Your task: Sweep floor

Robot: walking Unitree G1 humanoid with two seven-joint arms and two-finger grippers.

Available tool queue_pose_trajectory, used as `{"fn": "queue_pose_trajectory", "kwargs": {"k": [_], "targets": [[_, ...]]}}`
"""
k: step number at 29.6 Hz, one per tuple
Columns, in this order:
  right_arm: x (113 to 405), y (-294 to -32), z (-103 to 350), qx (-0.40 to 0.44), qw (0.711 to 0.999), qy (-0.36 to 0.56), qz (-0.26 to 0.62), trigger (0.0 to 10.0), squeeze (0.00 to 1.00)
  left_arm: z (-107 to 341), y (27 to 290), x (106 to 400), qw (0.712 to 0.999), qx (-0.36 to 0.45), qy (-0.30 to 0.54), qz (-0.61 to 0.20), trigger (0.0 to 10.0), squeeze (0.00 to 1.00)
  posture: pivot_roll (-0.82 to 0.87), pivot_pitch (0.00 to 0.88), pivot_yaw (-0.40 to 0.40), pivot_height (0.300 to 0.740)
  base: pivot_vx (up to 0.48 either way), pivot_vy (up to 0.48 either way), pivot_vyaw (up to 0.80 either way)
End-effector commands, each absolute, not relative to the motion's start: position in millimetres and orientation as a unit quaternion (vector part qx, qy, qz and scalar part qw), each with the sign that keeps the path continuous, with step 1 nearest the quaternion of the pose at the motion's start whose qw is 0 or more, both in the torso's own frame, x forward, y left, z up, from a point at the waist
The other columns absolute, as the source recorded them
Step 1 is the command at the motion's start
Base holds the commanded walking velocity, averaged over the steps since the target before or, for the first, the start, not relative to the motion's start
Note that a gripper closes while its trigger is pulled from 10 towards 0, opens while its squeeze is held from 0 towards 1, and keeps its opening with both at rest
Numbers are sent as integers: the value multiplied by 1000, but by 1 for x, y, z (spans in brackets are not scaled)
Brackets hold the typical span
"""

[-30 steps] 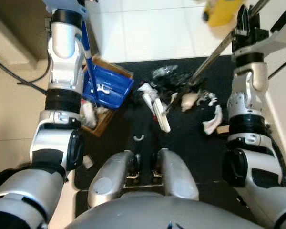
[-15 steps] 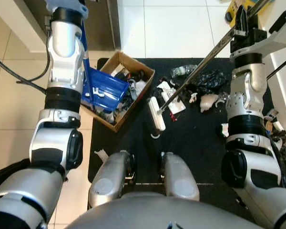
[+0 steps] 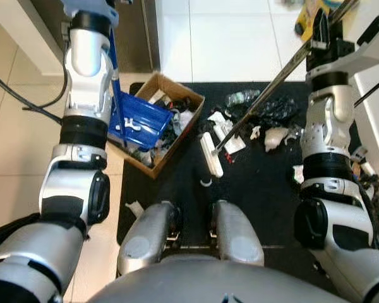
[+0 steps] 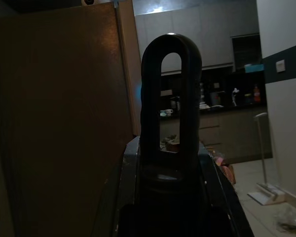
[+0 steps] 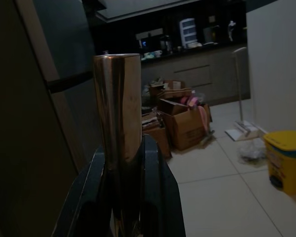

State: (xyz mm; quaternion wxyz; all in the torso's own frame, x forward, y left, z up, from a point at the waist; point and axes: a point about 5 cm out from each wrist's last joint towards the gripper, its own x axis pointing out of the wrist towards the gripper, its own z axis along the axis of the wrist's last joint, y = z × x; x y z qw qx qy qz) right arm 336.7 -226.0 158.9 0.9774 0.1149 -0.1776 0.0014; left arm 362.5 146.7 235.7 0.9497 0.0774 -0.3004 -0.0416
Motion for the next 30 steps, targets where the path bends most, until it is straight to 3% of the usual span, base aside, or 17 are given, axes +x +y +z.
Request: {"fn": "queue_pose_trajectory", "kwargs": {"k": [1,30], "targets": [[336,-227,168,115,973,-199,3,10000,0,242,147,362,944,95,-312,-46,10000,0,28,22,38,740,341,-337,0],[335,-225,167,116,973,-199,7,10000,0,236,149,360,939,137,-309,-59,10000,0,34,30,41,740,32,-19,0]]}}
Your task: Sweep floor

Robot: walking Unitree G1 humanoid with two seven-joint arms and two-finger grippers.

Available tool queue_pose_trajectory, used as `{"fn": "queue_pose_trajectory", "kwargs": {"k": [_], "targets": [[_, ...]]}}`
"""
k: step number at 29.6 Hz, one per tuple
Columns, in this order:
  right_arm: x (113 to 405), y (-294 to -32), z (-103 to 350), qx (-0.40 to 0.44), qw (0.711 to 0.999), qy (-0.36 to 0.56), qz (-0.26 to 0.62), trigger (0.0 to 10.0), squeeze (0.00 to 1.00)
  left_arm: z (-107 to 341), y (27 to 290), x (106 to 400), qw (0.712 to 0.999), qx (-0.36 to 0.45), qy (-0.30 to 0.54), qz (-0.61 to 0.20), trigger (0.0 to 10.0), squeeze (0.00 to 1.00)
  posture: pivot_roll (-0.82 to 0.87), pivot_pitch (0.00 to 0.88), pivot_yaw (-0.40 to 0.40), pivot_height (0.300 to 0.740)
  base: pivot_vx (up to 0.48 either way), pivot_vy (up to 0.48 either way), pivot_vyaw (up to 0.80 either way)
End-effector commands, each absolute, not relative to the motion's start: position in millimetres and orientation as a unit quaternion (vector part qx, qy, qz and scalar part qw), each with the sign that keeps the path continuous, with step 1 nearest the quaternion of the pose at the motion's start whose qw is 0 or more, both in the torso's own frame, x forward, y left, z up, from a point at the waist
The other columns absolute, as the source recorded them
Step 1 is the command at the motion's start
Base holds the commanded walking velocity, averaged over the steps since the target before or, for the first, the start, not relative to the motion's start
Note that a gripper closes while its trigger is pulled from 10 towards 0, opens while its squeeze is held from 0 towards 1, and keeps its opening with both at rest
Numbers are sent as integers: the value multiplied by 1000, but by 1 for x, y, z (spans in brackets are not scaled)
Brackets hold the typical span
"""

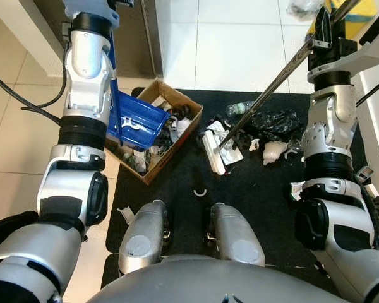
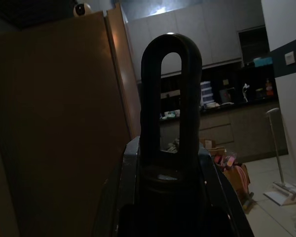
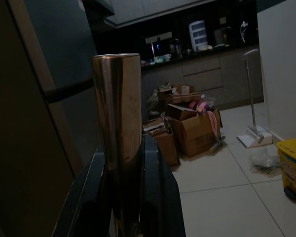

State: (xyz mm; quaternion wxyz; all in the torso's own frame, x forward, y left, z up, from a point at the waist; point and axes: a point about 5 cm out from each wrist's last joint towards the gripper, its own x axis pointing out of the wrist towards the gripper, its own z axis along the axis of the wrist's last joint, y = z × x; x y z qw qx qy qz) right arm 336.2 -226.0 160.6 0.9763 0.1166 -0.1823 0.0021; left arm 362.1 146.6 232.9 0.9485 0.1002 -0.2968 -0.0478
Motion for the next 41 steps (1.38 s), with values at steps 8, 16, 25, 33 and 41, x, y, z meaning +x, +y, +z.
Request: {"fn": "queue_pose_trajectory", "kwargs": {"k": [8,16,25,33,41], "targets": [[335,-221,166,110,974,-200,14,10000,0,229,154,358,922,192,-317,-115,10000,20,46,38,41,740,0,0,0],[334,-213,168,96,974,-204,26,10000,0,223,139,357,902,223,-323,-179,10000,39,46,49,45,740,0,0,0],[332,-208,166,97,974,-204,31,10000,0,180,62,324,784,298,-344,-422,10000,110,38,59,61,740,0,0,0],[330,-208,163,99,974,-203,25,10000,0,150,33,290,685,320,-357,-549,10000,118,28,52,82,740,0,0,0],[328,-211,162,100,974,-203,17,10000,0,135,32,277,637,336,-352,-598,10000,110,24,45,90,740,0,0,0]]}}
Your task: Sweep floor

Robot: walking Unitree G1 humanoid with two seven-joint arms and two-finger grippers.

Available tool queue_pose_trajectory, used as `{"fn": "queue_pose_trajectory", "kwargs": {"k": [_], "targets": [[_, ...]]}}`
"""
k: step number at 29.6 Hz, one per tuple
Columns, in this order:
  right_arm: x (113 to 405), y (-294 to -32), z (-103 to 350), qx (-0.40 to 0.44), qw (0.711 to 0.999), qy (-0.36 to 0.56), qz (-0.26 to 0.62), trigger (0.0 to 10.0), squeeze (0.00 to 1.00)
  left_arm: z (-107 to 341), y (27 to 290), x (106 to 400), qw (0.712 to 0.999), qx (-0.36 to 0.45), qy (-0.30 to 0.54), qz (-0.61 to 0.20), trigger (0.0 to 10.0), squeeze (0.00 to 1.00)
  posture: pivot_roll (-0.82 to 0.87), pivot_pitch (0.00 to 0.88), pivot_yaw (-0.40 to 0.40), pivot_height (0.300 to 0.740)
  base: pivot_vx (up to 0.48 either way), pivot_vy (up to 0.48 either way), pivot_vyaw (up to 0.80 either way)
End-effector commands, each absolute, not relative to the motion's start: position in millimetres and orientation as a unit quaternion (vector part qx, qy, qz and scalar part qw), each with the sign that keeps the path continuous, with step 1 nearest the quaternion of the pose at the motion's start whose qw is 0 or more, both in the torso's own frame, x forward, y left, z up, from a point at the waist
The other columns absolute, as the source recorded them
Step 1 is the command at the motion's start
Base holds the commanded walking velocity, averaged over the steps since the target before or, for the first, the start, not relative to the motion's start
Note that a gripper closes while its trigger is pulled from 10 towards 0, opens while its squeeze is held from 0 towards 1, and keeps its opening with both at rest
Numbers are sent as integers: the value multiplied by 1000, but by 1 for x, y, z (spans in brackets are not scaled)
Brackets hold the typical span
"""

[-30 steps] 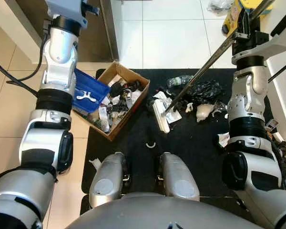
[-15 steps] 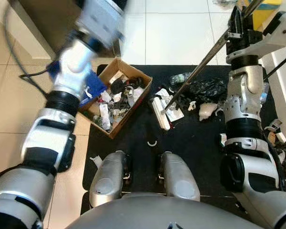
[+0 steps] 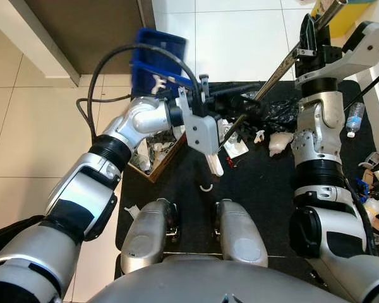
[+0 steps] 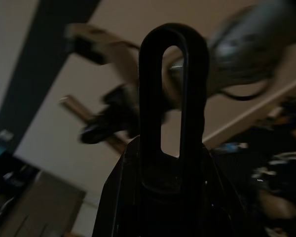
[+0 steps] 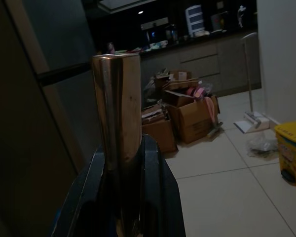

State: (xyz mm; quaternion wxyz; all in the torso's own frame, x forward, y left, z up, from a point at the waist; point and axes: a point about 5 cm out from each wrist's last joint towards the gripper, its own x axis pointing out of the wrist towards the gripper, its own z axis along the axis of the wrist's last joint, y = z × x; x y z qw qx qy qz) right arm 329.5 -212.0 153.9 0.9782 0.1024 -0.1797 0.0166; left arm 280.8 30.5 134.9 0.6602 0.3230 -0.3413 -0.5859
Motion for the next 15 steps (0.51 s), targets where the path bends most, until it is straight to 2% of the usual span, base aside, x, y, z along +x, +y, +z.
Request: {"fn": "queue_pose_trajectory", "kwargs": {"k": [1,5,12,15], "targets": [[328,-212,162,100,974,-203,16,10000,0,131,34,275,624,343,-347,-609,10000,110,25,45,89,740,0,0,0],[328,-214,163,100,974,-204,13,10000,0,120,42,272,595,376,-329,-629,10000,114,30,43,86,740,0,0,0],[330,-213,164,101,974,-204,15,10000,0,117,47,275,590,393,-319,-628,10000,118,36,42,80,740,0,0,0],[331,-213,164,101,974,-204,16,10000,0,121,49,280,601,397,-321,-615,10000,118,37,42,76,740,0,0,0]]}}
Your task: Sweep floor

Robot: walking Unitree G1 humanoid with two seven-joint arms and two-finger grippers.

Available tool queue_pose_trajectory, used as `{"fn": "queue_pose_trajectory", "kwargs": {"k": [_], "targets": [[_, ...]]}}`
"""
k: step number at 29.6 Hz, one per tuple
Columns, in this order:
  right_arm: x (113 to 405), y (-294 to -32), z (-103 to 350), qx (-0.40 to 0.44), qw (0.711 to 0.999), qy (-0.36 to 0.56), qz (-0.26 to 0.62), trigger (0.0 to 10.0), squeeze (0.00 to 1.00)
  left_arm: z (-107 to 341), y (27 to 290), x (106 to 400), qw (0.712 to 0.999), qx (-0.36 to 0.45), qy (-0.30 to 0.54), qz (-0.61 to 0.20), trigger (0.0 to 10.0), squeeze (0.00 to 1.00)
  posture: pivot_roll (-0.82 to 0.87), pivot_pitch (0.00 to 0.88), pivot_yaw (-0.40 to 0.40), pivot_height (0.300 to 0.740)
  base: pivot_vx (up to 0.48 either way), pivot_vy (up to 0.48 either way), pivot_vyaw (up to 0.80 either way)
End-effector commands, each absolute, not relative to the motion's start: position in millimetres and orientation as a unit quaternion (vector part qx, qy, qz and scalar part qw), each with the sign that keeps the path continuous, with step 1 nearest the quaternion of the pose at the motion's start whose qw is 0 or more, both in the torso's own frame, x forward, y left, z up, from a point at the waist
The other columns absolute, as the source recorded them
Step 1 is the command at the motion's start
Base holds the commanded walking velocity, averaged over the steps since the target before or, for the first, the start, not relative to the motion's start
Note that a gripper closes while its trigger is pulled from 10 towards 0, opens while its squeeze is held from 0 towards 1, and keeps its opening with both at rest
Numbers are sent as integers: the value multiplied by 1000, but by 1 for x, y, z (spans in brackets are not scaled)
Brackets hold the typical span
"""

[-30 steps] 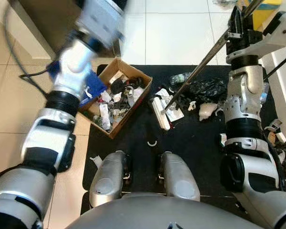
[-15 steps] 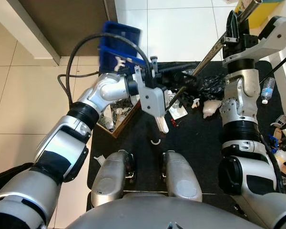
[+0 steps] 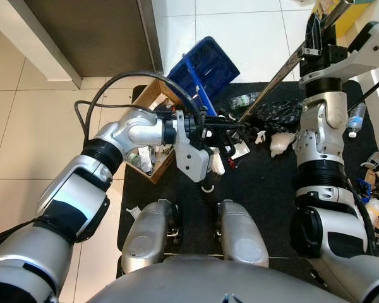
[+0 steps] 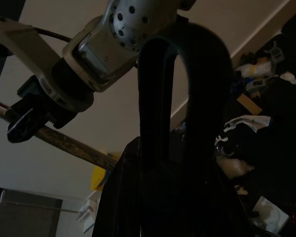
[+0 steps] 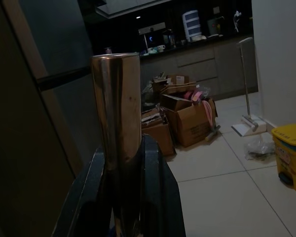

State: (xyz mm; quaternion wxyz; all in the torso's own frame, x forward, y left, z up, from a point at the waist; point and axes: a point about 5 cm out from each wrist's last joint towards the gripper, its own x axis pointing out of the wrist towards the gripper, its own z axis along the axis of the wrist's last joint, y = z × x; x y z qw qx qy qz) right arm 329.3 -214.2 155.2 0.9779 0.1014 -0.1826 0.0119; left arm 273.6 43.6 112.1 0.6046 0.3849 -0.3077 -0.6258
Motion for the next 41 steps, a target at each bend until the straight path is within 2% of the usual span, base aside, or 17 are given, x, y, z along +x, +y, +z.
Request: {"fn": "queue_pose_trajectory", "kwargs": {"k": [1,4,5,6,8,10,14,17,19,22,23,24,28,41], "targets": [[331,-213,164,101,974,-204,16,10000,0,121,49,280,601,397,-321,-615,10000,118,37,42,76,740,0,0,0],[330,-214,164,100,974,-204,16,10000,0,136,51,295,650,390,-331,-561,10000,118,35,43,75,740,0,0,0],[330,-214,164,100,974,-204,16,10000,0,142,52,300,662,390,-336,-545,10000,118,34,44,75,740,0,0,0],[330,-214,164,100,974,-204,16,10000,0,142,52,300,662,390,-336,-545,10000,118,34,44,75,740,0,0,0],[330,-215,164,100,974,-204,15,10000,0,161,55,314,698,385,-354,-489,10000,118,34,44,76,740,0,0,0],[329,-215,164,100,974,-204,15,10000,0,166,57,318,707,383,-358,-475,10000,118,34,44,76,740,0,0,0],[329,-220,165,112,972,-207,5,10000,0,215,85,346,792,342,-390,-323,10000,114,38,41,73,740,0,0,0],[329,-221,166,113,972,-208,3,10000,0,224,93,351,808,327,-394,-292,10000,110,42,39,71,740,0,0,0],[330,-225,168,107,972,-208,1,10000,0,239,110,359,860,252,-382,-226,10000,90,48,36,63,740,0,0,0],[331,-228,174,86,973,-213,0,10000,0,244,122,367,918,122,-335,-177,10000,71,49,33,58,740,0,0,0],[331,-228,174,86,973,-213,0,10000,0,244,122,367,918,122,-335,-177,10000,71,49,33,58,740,0,0,0],[332,-230,178,74,973,-217,-3,10000,0,246,123,371,935,60,-307,-167,10000,67,51,31,53,740,0,0,0],[333,-235,183,59,973,-221,-8,10000,0,252,125,374,949,3,-274,-159,10000,59,48,27,51,740,0,0,0],[329,-246,183,36,974,-219,-33,10000,0,256,125,365,962,-29,-191,-192,10000,0,43,27,59,740,0,0,0]]}}
